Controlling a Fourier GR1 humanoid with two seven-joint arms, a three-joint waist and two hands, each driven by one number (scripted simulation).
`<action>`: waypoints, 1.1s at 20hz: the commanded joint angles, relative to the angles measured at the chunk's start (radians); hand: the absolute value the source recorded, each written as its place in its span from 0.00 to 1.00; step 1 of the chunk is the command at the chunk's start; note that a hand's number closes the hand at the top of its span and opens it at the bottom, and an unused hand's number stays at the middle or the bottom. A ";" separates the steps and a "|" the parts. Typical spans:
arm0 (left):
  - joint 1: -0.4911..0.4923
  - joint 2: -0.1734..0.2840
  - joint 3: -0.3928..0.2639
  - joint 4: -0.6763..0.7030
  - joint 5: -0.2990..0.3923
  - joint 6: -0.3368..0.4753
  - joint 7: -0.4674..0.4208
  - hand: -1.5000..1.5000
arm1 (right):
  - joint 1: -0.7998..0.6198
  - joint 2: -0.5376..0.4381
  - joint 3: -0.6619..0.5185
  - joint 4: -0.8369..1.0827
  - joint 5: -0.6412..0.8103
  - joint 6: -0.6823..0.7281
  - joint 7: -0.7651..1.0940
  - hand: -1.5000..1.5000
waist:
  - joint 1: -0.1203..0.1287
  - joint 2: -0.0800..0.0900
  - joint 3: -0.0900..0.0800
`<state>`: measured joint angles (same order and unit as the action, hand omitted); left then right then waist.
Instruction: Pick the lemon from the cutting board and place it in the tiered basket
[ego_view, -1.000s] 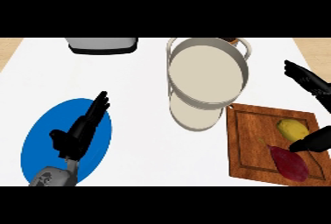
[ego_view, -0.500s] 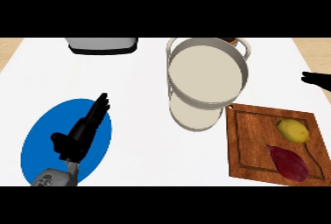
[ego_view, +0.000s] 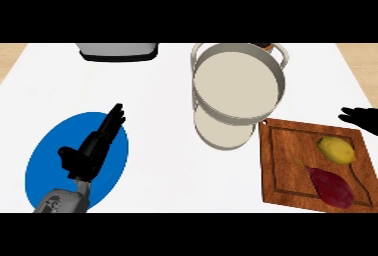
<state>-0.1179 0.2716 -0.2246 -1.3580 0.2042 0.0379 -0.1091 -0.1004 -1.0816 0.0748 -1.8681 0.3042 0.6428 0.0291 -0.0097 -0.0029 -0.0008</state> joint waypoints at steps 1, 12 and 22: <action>0.020 -0.029 -0.011 -0.073 -0.021 0.017 0.040 0.50 | 0.048 0.099 -0.017 -0.061 0.062 -0.030 0.096 0.00 | 0.006 0.000 0.001; -0.051 -0.035 0.055 0.024 -0.041 -0.045 0.039 0.50 | 0.053 0.165 0.004 0.155 0.329 -0.079 -0.013 0.00 | 0.007 0.003 0.001; 0.038 -0.082 0.055 -0.017 -0.104 -0.057 -0.003 0.50 | 0.036 0.368 0.053 0.328 0.538 -0.203 -0.054 0.00 | 0.012 0.003 0.001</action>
<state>-0.1113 0.2006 -0.1723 -1.3584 0.1214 -0.0125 -0.1005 -0.0804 -0.7717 0.1228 -1.5996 0.7688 0.4922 -0.0057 0.0018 0.0002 0.0000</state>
